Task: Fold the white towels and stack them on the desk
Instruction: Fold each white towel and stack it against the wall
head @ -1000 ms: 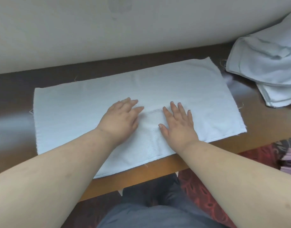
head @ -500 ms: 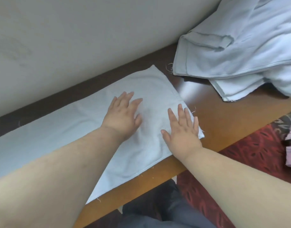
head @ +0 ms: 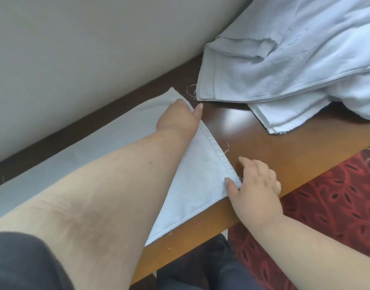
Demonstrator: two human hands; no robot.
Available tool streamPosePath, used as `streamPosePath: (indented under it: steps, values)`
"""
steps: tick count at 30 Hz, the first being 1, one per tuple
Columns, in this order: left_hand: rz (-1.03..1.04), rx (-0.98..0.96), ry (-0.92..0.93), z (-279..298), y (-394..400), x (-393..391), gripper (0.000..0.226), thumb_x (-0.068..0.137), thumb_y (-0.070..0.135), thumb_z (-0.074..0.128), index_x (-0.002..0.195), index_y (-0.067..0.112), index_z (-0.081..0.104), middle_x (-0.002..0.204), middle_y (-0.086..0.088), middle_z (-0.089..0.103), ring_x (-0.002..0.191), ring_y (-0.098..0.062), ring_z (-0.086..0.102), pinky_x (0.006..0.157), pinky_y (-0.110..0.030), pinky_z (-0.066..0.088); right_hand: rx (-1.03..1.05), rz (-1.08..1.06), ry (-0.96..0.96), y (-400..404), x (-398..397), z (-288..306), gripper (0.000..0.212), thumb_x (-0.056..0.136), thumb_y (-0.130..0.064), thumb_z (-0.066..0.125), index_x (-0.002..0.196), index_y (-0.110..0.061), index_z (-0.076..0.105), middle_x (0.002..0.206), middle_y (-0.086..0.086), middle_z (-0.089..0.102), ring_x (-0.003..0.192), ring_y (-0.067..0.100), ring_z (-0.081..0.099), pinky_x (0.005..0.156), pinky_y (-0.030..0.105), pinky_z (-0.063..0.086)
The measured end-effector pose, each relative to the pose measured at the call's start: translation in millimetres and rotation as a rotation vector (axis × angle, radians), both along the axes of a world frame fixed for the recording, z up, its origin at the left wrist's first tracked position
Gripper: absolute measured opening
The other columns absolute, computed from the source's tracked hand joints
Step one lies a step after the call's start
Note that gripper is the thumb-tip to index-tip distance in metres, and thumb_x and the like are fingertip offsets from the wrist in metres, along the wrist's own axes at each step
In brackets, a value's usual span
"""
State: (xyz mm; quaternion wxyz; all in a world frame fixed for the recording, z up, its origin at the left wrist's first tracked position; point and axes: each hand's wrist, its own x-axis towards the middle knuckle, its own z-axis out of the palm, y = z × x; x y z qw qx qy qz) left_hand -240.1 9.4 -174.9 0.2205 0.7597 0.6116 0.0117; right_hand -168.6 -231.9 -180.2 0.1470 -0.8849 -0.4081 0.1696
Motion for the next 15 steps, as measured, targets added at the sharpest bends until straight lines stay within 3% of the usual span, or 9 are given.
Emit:
streamPosePath:
  steps: [3,6,8,9,11,15]
  values:
    - [0.143,-0.086,0.055,-0.7,11.3,14.0,0.057,0.082,0.07,0.05,0.102,0.017,0.045,0.096,0.001,0.058,0.09,-0.028,0.06,0.067,-0.033,0.04,-0.057,0.038,-0.053,-2.4,5.5,-4.9,0.038,0.083,-0.052,0.062,0.115,-0.031,0.056,0.108,-0.01,0.046,0.097,0.015,0.04,0.084,0.035,0.034]
    - [0.178,-0.12,0.112,-2.9,19.6,21.6,0.048,0.088,0.061,0.052,0.106,0.017,0.051,0.112,-0.006,0.064,0.102,-0.031,0.061,0.074,-0.034,0.042,-0.066,0.079,-0.039,-1.8,2.3,-4.0,0.013,0.087,-0.048,0.061,0.093,-0.038,0.055,0.094,-0.016,0.041,0.087,0.01,0.033,0.078,0.03,0.028]
    - [0.202,-0.19,0.163,1.6,20.1,25.5,0.041,0.096,0.047,0.048,0.119,0.013,0.054,0.126,-0.01,0.06,0.114,-0.033,0.057,0.085,-0.038,0.043,-0.064,0.087,-0.007,-1.3,0.2,-0.2,0.018,0.089,-0.04,0.063,0.079,-0.04,0.048,0.087,-0.019,0.043,0.083,0.01,0.035,0.076,0.03,0.027]
    - [0.212,-0.207,0.154,3.2,20.5,26.1,0.031,0.098,0.036,0.046,0.116,0.012,0.054,0.126,-0.011,0.059,0.115,-0.032,0.055,0.085,-0.036,0.042,-0.052,0.105,0.003,-1.1,-1.3,3.1,0.026,0.089,-0.034,0.064,0.073,-0.039,0.044,0.082,-0.019,0.045,0.079,0.009,0.037,0.074,0.03,0.027]
    - [0.242,-0.2,0.051,4.8,19.4,20.1,0.012,0.096,0.023,0.046,0.099,0.012,0.051,0.109,-0.01,0.061,0.103,-0.031,0.058,0.074,-0.031,0.039,0.01,0.156,0.065,-1.0,-6.1,11.5,0.035,0.088,-0.024,0.064,0.067,-0.038,0.039,0.072,-0.018,0.049,0.074,0.008,0.044,0.07,0.028,0.032]
    - [0.184,-0.069,-0.197,17.4,4.5,-5.7,0.016,0.094,0.023,0.046,0.093,0.012,0.057,0.086,-0.005,0.06,0.081,-0.027,0.059,0.066,-0.028,0.038,0.178,0.286,0.306,1.3,-28.6,32.9,0.036,0.084,-0.019,0.061,0.068,-0.041,0.037,0.071,-0.02,0.048,0.079,0.003,0.049,0.063,0.014,0.036]
